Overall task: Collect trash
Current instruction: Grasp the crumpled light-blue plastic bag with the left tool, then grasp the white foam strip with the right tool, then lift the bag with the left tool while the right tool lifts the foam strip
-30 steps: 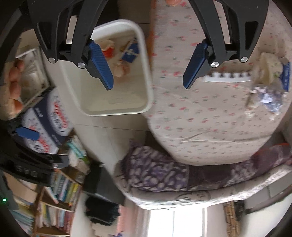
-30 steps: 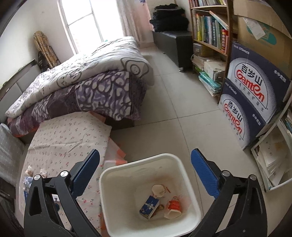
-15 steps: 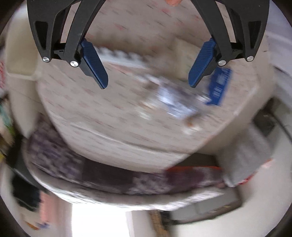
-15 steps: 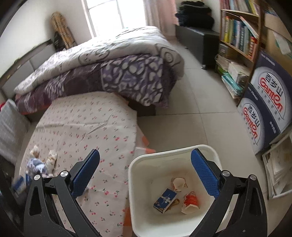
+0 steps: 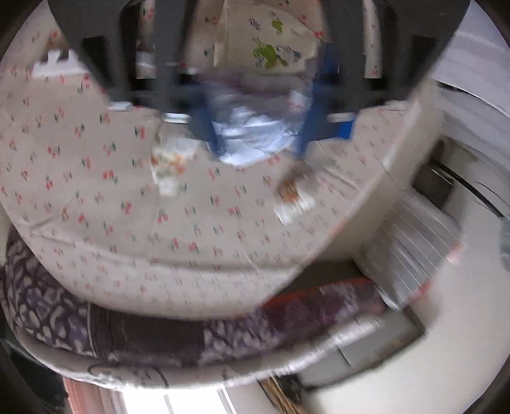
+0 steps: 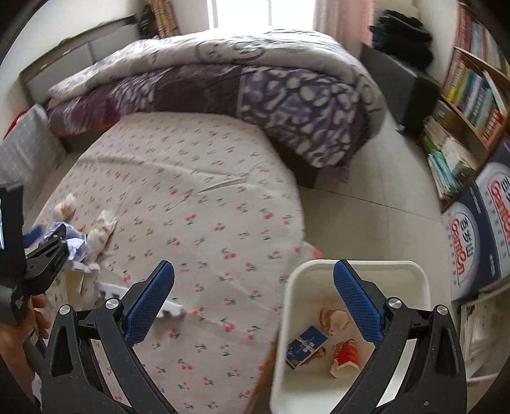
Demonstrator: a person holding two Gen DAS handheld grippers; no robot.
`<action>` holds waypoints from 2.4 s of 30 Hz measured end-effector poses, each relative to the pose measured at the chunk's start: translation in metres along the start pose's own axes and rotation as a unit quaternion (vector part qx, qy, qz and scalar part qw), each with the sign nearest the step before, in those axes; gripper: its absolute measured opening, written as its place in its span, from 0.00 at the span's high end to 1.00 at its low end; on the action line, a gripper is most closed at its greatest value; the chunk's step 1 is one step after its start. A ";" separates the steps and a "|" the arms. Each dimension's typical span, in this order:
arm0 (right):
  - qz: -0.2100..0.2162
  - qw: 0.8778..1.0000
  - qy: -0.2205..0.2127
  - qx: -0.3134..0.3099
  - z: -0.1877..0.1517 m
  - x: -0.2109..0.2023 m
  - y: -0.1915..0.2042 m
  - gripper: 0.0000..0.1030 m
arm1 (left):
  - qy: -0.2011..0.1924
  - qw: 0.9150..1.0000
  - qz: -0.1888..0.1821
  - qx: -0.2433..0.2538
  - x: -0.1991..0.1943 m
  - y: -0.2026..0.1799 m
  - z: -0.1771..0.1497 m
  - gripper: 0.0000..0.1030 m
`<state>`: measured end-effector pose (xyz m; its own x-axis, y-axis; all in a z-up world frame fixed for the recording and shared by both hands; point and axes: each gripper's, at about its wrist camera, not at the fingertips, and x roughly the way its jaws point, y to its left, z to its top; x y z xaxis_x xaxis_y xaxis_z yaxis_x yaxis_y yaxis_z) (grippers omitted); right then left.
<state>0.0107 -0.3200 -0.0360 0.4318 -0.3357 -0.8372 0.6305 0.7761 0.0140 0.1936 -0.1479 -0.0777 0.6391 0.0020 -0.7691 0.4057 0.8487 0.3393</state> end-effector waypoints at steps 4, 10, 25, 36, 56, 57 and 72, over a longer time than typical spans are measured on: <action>0.022 0.999 0.018 -0.027 0.000 0.010 0.027 0.07 | 0.013 0.997 -0.061 -0.041 -0.005 0.030 -0.004 0.80; 0.063 0.995 0.013 -0.079 -0.006 0.015 0.078 0.07 | 0.031 0.973 -0.178 -0.147 -0.022 0.086 -0.014 0.83; 0.258 0.952 0.144 0.074 -0.029 0.076 0.155 0.08 | -0.021 0.956 -0.166 -0.240 -0.062 0.180 -0.039 0.84; 0.207 0.968 0.124 0.074 -0.035 0.086 0.188 0.32 | -0.015 0.956 -0.156 -0.247 -0.062 0.204 -0.054 0.84; 0.220 0.975 -0.027 0.009 -0.008 0.005 0.156 0.91 | -0.077 0.953 -0.158 -0.245 -0.097 0.191 -0.045 0.84; 0.218 0.975 -0.041 0.004 -0.006 -0.003 0.153 0.91 | -0.083 0.954 -0.158 -0.243 -0.100 0.190 -0.044 0.84; 0.167 0.978 -0.121 -0.026 -0.001 -0.050 0.099 0.91 | -0.134 0.959 -0.149 -0.198 -0.134 0.141 -0.029 0.84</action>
<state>0.0510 -0.2255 0.0067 0.7526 -0.1703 -0.6360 0.3973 0.8877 0.2325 0.1458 -0.0133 0.0577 0.6994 -0.3637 -0.6153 0.3509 0.9247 -0.1477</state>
